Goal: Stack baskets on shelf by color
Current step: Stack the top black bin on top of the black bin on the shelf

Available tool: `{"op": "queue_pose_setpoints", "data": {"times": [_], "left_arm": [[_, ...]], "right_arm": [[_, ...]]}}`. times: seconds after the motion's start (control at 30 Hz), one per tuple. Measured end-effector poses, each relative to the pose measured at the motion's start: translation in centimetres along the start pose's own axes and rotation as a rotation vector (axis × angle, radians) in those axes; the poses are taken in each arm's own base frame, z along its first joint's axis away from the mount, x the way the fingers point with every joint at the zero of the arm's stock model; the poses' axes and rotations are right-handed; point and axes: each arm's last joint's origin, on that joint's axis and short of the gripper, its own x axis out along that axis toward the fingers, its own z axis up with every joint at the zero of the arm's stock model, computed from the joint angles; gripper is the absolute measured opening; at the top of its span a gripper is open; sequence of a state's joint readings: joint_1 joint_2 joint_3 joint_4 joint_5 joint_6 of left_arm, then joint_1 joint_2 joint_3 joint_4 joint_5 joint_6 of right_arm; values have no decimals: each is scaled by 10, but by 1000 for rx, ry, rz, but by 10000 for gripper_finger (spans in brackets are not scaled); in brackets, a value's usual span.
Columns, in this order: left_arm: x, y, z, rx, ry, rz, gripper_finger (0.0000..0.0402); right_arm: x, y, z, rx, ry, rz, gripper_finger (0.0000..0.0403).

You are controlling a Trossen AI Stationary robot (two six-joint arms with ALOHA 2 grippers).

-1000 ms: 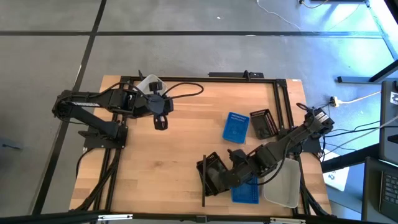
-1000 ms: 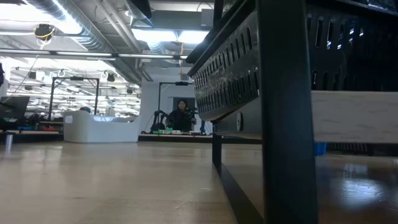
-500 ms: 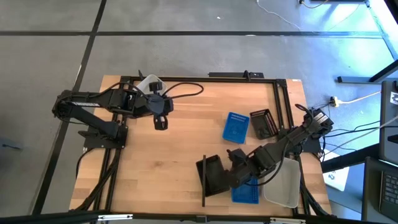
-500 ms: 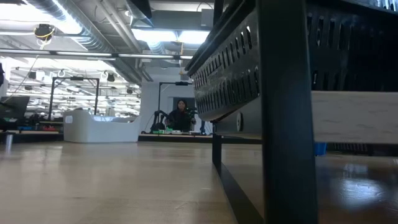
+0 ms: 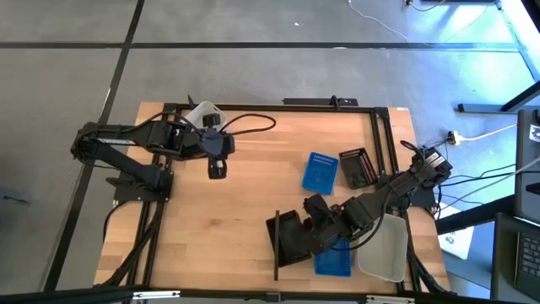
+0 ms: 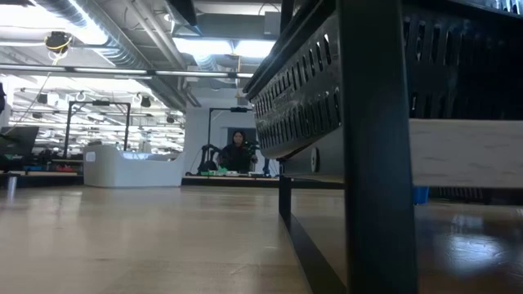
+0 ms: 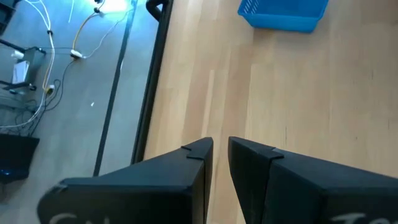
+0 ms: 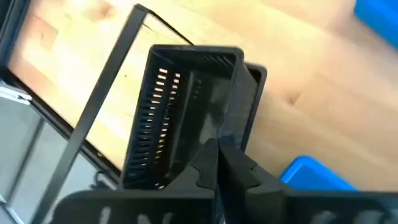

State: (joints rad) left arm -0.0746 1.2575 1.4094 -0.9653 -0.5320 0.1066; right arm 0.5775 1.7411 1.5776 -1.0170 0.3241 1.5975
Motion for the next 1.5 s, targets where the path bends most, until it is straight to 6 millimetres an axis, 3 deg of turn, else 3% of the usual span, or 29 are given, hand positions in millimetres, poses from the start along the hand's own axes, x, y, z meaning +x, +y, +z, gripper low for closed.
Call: {"op": "queue_pose_setpoints", "data": {"times": [0.33, 0.6, 0.93, 1.07, 1.23, 1.5], "left_arm": [[0, 0, 0, 0, 0, 0, 43], [0, 0, 0, 0, 1, 1, 43], [0, 0, 0, 1, 1, 0, 43], [0, -2, 0, -8, -2, -68, 43], [-1, -12, -5, -74, 32, -357, 43], [34, -57, -31, -82, 67, -617, 43]], "right_arm": [[6, 4, 13, -123, -68, 27, 1], [36, -5, 12, -110, -23, 59, 1], [36, -10, 13, -136, -17, -4, 0], [14, -6, 20, -184, -39, -2, 0], [-21, -12, 34, -221, -142, -112, 0], [-93, -22, 45, -339, -310, -229, 0]]}}
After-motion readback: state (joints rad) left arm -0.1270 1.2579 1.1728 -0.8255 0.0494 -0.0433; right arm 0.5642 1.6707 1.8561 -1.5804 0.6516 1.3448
